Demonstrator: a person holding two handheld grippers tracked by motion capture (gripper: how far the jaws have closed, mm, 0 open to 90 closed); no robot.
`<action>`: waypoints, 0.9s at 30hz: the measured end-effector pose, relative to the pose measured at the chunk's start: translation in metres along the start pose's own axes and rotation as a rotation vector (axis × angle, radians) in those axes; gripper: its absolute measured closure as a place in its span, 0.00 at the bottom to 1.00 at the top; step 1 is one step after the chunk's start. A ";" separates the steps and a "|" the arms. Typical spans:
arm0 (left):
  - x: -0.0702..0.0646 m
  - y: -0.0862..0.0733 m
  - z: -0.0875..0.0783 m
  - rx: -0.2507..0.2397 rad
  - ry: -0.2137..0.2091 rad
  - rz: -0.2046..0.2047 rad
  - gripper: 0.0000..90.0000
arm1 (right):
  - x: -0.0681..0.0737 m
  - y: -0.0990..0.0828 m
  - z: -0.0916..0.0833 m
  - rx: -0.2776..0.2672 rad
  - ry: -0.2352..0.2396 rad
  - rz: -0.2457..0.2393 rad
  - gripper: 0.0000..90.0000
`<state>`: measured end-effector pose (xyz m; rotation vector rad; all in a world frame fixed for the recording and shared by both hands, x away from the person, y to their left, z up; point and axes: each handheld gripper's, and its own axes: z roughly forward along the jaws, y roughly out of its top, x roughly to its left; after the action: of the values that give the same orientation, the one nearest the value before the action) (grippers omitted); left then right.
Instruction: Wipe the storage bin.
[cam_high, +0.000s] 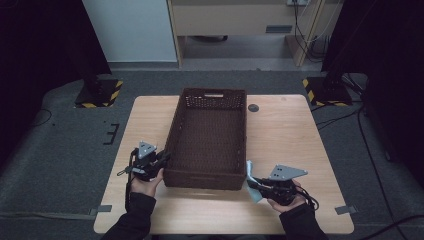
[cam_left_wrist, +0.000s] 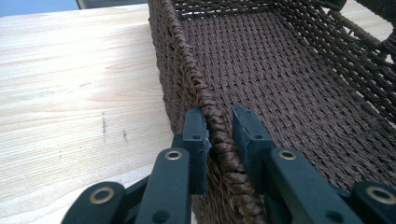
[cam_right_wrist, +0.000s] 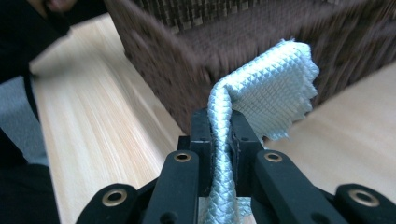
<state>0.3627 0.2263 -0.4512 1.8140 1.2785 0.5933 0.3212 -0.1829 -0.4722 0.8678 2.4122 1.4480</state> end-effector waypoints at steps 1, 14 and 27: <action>0.000 0.000 0.000 0.000 0.000 -0.001 0.84 | -0.001 -0.003 0.004 0.023 -0.002 0.006 0.93; 0.001 -0.002 -0.001 -0.004 -0.004 0.027 0.82 | 0.008 0.005 -0.015 -0.065 0.000 -0.009 0.92; 0.003 -0.005 -0.002 -0.018 -0.040 0.047 0.73 | 0.009 -0.021 0.024 0.149 -0.005 0.033 0.93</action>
<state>0.3600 0.2307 -0.4544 1.8365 1.2042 0.5894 0.3170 -0.1674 -0.5007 0.9456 2.5398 1.2880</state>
